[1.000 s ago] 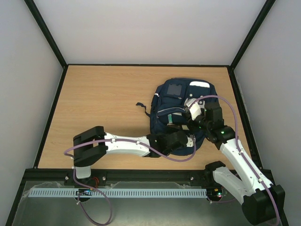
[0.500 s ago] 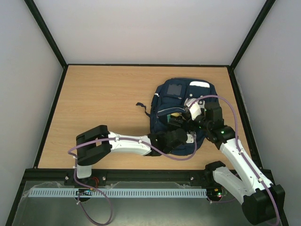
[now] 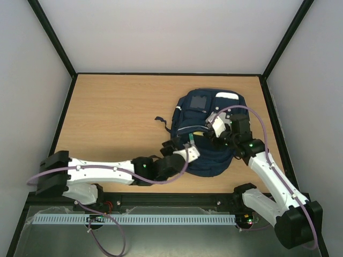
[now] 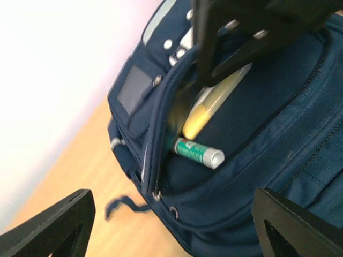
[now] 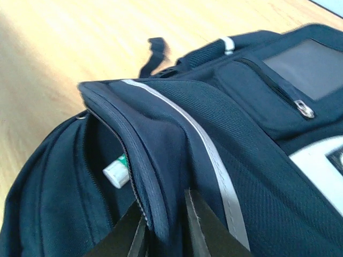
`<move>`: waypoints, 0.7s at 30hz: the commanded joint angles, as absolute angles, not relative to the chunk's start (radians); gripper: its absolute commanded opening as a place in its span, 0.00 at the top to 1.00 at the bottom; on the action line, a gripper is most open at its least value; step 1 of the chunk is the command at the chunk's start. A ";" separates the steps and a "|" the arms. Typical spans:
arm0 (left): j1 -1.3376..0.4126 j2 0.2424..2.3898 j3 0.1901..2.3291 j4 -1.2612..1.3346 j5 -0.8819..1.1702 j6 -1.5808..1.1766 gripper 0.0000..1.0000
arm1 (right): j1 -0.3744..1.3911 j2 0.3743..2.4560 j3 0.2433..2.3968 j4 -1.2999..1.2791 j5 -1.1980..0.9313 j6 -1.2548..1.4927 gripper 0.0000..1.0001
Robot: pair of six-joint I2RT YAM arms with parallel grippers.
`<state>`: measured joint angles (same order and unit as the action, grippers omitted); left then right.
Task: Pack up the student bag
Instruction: Place the stationery in the student bag, then zip the student bag at the center of the board.
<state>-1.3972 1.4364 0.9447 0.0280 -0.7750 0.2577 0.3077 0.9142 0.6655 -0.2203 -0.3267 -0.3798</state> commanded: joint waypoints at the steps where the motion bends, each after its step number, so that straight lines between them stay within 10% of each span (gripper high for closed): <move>1: -1.288 1.341 0.862 -0.032 -0.573 -0.078 0.15 | 0.315 0.949 0.757 -0.377 -0.481 -0.444 0.79; 9: -1.042 1.155 0.589 0.216 -0.243 -0.200 0.12 | 0.314 0.839 0.810 -0.724 -0.561 -0.679 0.43; 21: -0.749 1.389 0.624 0.361 0.141 -0.094 0.37 | 0.314 1.057 0.976 -0.607 -0.565 -0.523 0.54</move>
<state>-0.7521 1.2789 0.5591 0.2955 -0.0032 -0.1963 0.3096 0.9813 0.9607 -0.6601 -0.5552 -0.5987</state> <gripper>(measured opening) 0.672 0.484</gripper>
